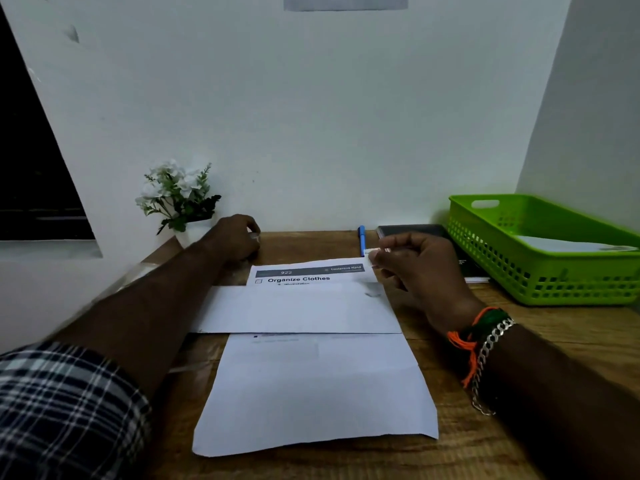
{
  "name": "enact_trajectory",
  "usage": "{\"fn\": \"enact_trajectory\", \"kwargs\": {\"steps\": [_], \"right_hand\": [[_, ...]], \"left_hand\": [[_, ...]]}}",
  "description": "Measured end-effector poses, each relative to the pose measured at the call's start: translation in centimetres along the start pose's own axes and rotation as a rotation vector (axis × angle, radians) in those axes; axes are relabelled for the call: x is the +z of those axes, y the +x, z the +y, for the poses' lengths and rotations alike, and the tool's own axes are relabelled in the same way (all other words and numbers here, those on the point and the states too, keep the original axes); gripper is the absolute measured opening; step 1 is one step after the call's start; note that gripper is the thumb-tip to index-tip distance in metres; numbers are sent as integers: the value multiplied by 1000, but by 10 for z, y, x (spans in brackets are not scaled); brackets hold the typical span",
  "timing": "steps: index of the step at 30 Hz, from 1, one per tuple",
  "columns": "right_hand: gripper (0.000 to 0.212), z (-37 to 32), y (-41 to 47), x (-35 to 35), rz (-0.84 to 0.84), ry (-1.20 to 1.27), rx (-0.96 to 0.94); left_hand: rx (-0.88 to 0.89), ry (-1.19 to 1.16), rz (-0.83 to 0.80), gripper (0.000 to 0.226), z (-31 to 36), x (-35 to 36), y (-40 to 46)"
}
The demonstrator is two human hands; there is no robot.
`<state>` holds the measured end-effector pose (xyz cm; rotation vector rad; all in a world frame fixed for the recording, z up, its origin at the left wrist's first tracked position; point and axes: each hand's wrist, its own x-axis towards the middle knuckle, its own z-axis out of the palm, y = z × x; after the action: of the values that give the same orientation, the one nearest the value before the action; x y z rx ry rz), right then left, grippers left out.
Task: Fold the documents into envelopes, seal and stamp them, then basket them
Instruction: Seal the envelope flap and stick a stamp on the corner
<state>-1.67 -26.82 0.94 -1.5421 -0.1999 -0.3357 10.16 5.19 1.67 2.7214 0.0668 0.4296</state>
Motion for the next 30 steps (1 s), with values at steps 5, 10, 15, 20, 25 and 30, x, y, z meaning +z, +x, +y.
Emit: {"fn": "enact_trajectory", "kwargs": {"steps": [5,10,15,20,25,30], "right_hand": [[14,2,-1,-2,-5,-38,-15],[9,-2,-3,-4,-44,-53,28],[5,-6,-5,-2,-43,-76,113],[8,-8,-6,-5,-56,-95,129],[7,-5,-2,-8,-52,-120,169],[9,0,3,-11,-85,-270,256]], "left_hand": [[5,-68,2,43,1,5,-7],[51,-86,192,46,25,-10,-23],[257,-263,109,13,101,-18,-78],[391,-107,-239,48,129,0,-127],[400,-103,-299,49,120,8,-143],[385,-88,-255,68,118,15,-146]]}}
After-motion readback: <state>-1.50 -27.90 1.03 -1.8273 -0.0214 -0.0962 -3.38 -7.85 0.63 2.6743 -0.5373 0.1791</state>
